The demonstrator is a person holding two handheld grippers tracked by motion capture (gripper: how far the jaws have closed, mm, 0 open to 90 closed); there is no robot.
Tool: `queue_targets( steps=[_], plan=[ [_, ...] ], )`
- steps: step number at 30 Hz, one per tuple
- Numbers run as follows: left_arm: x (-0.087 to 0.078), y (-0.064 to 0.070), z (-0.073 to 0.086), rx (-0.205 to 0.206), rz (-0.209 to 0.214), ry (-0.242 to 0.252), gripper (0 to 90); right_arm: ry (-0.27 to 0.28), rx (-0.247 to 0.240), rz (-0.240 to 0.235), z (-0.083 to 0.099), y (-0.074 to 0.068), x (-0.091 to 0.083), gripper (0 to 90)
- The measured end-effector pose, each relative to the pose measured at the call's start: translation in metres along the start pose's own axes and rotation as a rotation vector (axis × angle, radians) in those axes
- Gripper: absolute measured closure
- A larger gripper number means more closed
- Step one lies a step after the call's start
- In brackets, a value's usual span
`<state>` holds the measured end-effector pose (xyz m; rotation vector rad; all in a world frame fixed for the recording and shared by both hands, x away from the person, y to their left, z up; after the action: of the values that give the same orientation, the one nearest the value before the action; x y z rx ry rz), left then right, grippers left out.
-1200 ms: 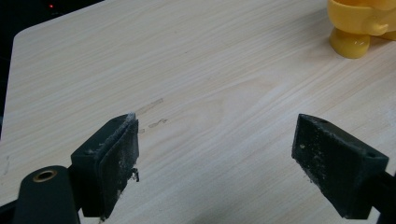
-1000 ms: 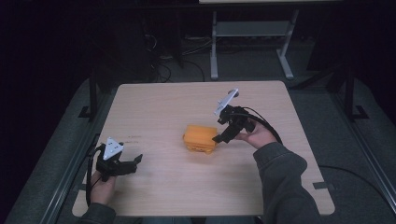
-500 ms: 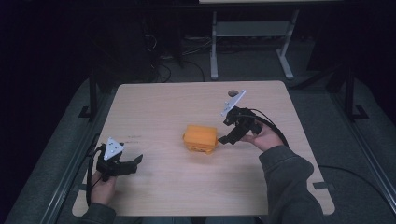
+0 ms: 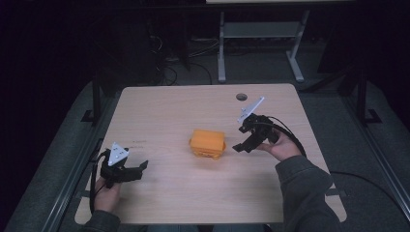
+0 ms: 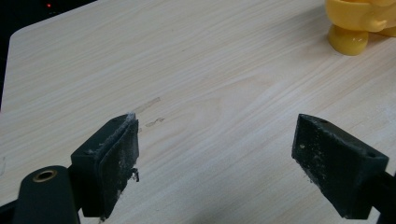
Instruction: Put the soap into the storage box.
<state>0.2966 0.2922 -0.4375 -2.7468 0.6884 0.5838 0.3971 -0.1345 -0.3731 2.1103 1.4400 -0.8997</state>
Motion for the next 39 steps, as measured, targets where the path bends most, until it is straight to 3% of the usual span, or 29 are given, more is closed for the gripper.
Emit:
queue_targets(
  steps=[29,39],
  plan=[
    [0.001,0.001,0.001,0.005,0.002,-0.005,14.1,0.011,0.093,0.026,0.049,-0.005,-0.016,20.2],
    [0.001,0.002,0.001,0.012,0.005,-0.011,14.1,0.023,0.142,0.044,0.079,-0.013,-0.025,20.4]
  ],
)
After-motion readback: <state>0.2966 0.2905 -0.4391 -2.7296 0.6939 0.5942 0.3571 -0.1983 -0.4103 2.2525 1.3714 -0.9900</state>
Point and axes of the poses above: each handheld gripper's, and its own axes: x roughly forward along the jaws, z roughly out of its underside, y roughly to its right, the point moved 1 cm from there along x, roughly forward along the jaws, and after that the axes turned 9 degrees about y, right-handed, at the moved point
